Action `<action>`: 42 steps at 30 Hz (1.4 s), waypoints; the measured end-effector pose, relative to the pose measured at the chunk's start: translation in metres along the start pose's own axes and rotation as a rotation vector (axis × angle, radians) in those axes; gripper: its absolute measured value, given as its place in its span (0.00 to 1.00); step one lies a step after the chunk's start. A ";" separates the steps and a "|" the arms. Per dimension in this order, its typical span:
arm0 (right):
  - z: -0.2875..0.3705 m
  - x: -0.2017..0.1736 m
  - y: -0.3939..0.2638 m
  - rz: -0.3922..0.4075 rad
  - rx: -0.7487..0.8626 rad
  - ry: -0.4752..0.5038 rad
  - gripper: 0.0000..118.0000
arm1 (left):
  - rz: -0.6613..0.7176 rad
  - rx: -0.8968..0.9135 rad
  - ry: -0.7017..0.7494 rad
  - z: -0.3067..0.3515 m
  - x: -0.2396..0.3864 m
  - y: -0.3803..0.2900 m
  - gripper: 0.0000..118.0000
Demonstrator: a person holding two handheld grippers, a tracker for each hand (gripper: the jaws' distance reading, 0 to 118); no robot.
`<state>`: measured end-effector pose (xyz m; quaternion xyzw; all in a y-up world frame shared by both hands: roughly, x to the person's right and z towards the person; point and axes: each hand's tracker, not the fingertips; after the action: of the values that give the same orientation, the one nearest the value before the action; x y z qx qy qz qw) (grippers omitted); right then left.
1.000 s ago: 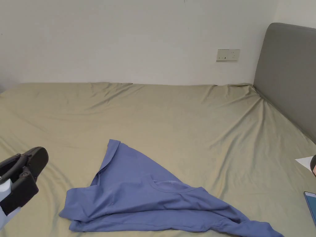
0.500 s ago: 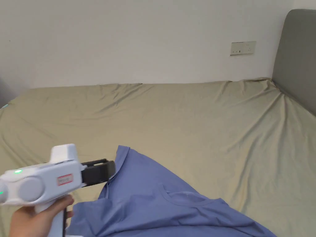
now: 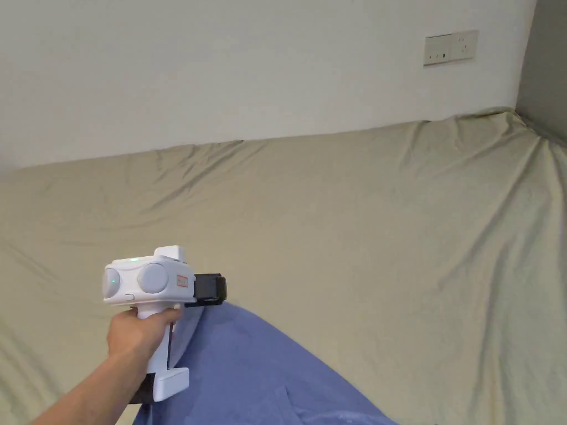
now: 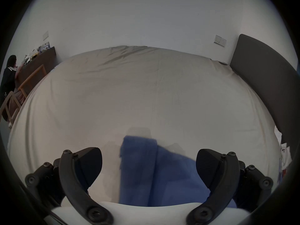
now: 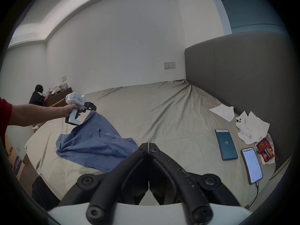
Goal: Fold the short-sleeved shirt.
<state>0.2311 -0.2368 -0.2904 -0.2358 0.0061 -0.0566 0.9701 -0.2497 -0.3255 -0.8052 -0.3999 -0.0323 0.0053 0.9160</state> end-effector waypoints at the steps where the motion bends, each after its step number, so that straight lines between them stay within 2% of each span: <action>1: 0.001 0.001 -0.002 -0.007 -0.006 0.001 0.00 | 0.013 -0.019 -0.019 -0.011 0.001 0.001 0.98; 2: 0.001 0.003 -0.002 -0.010 -0.015 -0.002 0.00 | 0.026 -0.054 -0.025 -0.020 0.004 0.001 0.96; 3: 0.002 0.004 -0.002 -0.012 -0.020 -0.007 0.00 | 0.043 -0.110 -0.025 -0.027 0.006 0.001 0.87; 5: 0.004 0.007 -0.001 0.013 -0.027 -0.028 0.00 | 0.059 -0.138 -0.009 -0.025 0.015 -0.002 0.21; 6: 0.005 0.008 -0.001 0.021 -0.032 -0.036 0.00 | 0.050 -0.143 -0.006 -0.024 0.017 -0.001 0.07; 9: 0.008 0.016 0.000 -0.011 -0.030 -0.030 0.00 | 0.053 -0.136 -0.073 -0.007 0.030 -0.007 0.07; 11: 0.010 0.019 0.000 -0.011 -0.022 -0.044 0.00 | -0.038 -0.113 -0.020 0.008 0.037 -0.009 0.07; 16: 0.009 0.023 -0.004 0.000 -0.044 -0.056 0.00 | 0.047 -0.038 -0.088 0.053 0.028 -0.002 0.07; 21: 0.006 0.039 -0.007 -0.064 -0.056 -0.056 0.00 | -0.008 -0.010 -0.133 0.098 0.024 0.000 0.07; 23: 0.000 0.049 -0.007 -0.116 -0.065 -0.067 0.05 | 0.003 -0.001 -0.162 0.111 0.017 0.002 0.07; 25: -0.014 0.053 -0.002 -0.109 -0.096 -0.025 0.07 | 0.000 0.009 -0.151 0.121 0.016 0.001 0.07; 26: -0.023 0.053 0.002 -0.090 -0.099 -0.022 0.16 | -0.007 0.011 -0.161 0.127 0.015 0.001 0.07; 27: -0.035 0.053 0.006 -0.042 -0.113 0.000 0.37 | -0.013 0.010 -0.169 0.132 0.014 0.001 0.07; 28: -0.050 0.052 0.010 0.033 -0.144 0.009 0.72 | -0.012 0.013 -0.172 0.137 0.015 -0.001 0.07; 29: -0.061 0.049 0.014 0.063 -0.171 -0.001 0.87 | -0.007 0.022 -0.171 0.141 0.014 -0.001 0.07; 30: -0.074 0.047 0.017 0.079 -0.183 -0.004 0.93 | -0.008 0.015 -0.187 0.146 0.014 -0.002 0.07; 32: -0.103 0.053 0.018 0.116 -0.242 0.065 0.93 | -0.016 0.020 -0.189 0.154 0.014 -0.004 0.07; 33: -0.113 0.057 0.017 0.100 -0.300 0.044 0.93 | -0.020 0.015 -0.195 0.158 0.014 -0.005 0.07; 34: -0.122 0.058 0.016 0.064 -0.368 0.001 0.92 | -0.027 0.021 -0.203 0.162 0.015 -0.007 0.07; 38: -0.137 0.070 -0.010 -0.105 -0.587 -0.063 0.91 | -0.033 0.017 -0.219 0.171 0.015 -0.012 0.07; 39: -0.136 0.071 -0.015 -0.113 -0.597 -0.077 0.85 | -0.035 0.018 -0.220 0.172 0.015 -0.013 0.07; 40: -0.135 0.071 -0.020 -0.121 -0.625 -0.089 0.60 | -0.038 0.016 -0.223 0.173 0.016 -0.015 0.07; 41: -0.134 0.072 -0.025 -0.159 -0.637 -0.082 0.31 | -0.037 0.014 -0.222 0.173 0.017 -0.015 0.07; 42: -0.134 0.075 -0.028 -0.208 -0.640 -0.043 0.09 | -0.032 0.013 -0.220 0.172 0.016 -0.016 0.07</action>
<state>0.2972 -0.3314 -0.3958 -0.5290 -0.0211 -0.1454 0.8358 -0.2446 -0.2092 -0.6759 -0.3906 -0.1390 0.0345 0.9094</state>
